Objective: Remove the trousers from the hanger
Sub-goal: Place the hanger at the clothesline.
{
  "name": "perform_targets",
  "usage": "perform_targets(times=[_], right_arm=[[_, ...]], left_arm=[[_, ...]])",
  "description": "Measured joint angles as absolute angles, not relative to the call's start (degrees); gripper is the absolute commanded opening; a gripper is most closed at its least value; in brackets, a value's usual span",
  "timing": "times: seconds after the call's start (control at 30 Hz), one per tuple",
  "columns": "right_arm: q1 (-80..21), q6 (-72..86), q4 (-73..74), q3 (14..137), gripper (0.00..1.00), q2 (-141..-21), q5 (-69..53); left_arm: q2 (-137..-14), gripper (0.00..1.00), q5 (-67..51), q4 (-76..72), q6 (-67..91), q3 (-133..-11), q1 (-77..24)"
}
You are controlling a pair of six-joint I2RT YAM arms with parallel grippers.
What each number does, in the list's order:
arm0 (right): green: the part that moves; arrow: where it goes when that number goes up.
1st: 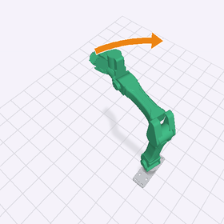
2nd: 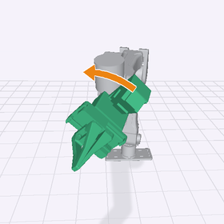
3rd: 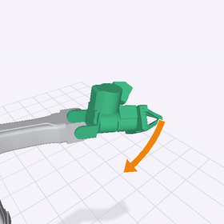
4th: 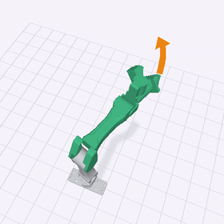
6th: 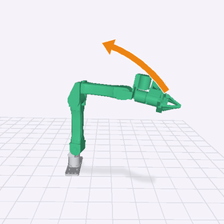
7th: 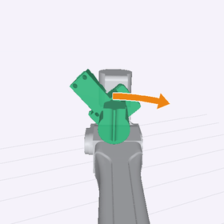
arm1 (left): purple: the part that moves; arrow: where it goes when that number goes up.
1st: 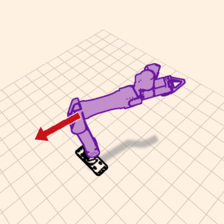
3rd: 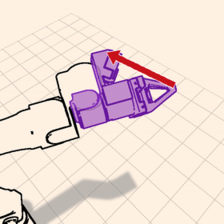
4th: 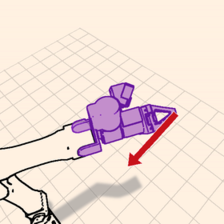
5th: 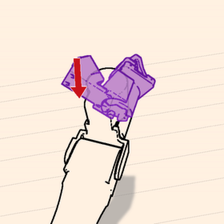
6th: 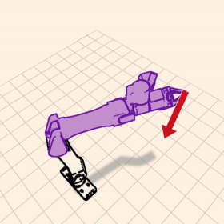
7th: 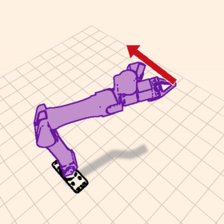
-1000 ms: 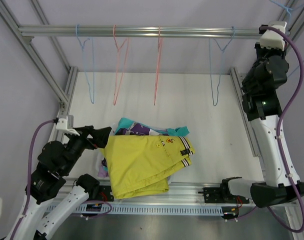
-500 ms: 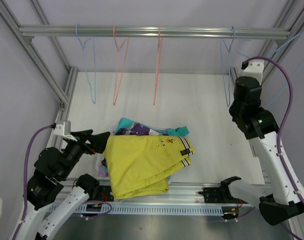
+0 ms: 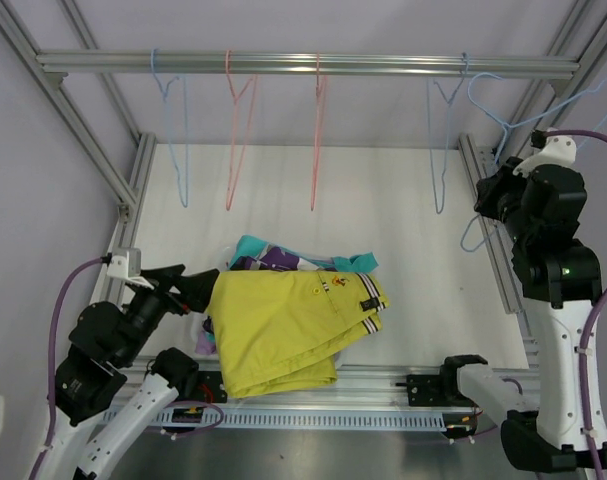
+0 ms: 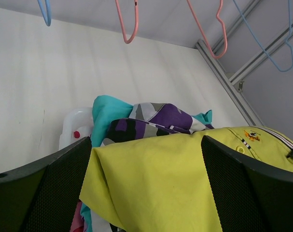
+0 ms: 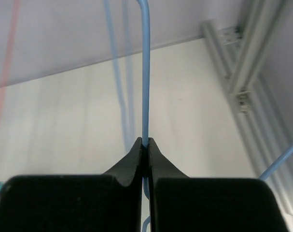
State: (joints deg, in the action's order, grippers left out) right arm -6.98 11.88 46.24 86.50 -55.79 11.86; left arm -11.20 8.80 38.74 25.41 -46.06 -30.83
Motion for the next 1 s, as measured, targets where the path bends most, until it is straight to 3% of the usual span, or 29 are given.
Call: perform_targets(times=[0.23, 0.53, 0.73, 1.0], right_arm=[[8.2, 21.4, 39.4, 80.1, 0.0, -56.8, -19.3], [21.8, 36.7, 23.8, 74.0, 0.0, -57.8, -46.8], [22.5, 55.4, 1.0, 67.4, 0.0, -59.0, -58.1], [22.0, 79.1, -23.6, 58.6, 0.0, -58.8, -62.2]], left_arm=[[-9.9, 1.0, 8.8, 38.8, 25.4, -45.6, -30.8], [-8.8, 0.99, 8.8, 38.8, 25.4, -44.7, -30.8], [-8.4, 0.99, 8.9, 38.8, 25.4, -44.0, -30.8], [-8.1, 1.0, 9.2, 38.8, 25.4, -43.8, -30.8]])
